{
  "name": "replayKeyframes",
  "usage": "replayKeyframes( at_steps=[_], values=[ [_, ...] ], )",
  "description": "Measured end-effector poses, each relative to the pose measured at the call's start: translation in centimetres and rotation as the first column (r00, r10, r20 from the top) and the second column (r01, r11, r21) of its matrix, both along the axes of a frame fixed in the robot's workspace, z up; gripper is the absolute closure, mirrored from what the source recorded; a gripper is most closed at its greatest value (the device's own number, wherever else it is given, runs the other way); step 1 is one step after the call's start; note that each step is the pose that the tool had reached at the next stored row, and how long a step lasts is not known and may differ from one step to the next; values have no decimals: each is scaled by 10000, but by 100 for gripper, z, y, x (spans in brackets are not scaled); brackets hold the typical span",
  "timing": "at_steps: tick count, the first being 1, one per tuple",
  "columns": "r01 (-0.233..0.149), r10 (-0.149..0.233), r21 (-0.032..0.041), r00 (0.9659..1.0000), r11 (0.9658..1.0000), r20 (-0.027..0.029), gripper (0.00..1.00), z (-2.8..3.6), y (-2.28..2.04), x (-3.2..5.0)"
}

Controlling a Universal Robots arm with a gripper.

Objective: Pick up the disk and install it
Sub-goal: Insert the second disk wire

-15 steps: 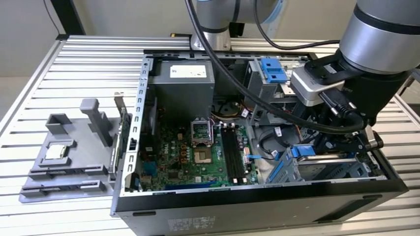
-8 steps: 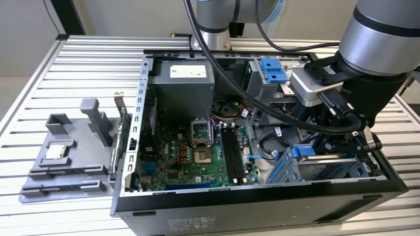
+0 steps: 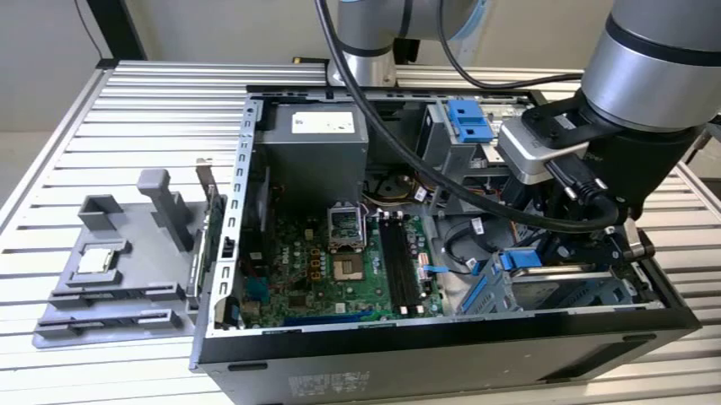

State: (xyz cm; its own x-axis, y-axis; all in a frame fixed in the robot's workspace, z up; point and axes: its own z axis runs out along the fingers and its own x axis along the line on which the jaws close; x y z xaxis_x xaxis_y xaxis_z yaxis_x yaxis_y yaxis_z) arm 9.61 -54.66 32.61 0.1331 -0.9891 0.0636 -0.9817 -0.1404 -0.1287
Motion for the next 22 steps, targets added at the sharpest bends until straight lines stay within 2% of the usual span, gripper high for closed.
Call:
replayKeyframes(
  at_steps=[1,2,4,5,14,16,17,21,22],
  values=[
    [-2,2,6,10000,10000,3,100,-3,1,1],
    [-3,3,4,10000,10000,4,0,-3,0,2],
    [-2,2,8,10000,10000,1,0,-4,0,1],
    [0,0,5,10000,10000,1,0,22,0,0],
    [0,0,0,10000,10000,0,0,432,0,0],
    [0,0,1,10000,10000,2,0,500,0,0],
    [0,0,0,10000,10000,2,0,519,0,0],
    [0,0,7,10000,10000,3,0,520,0,0],
    [0,0,7,10000,10000,3,100,521,0,0]
  ],
)
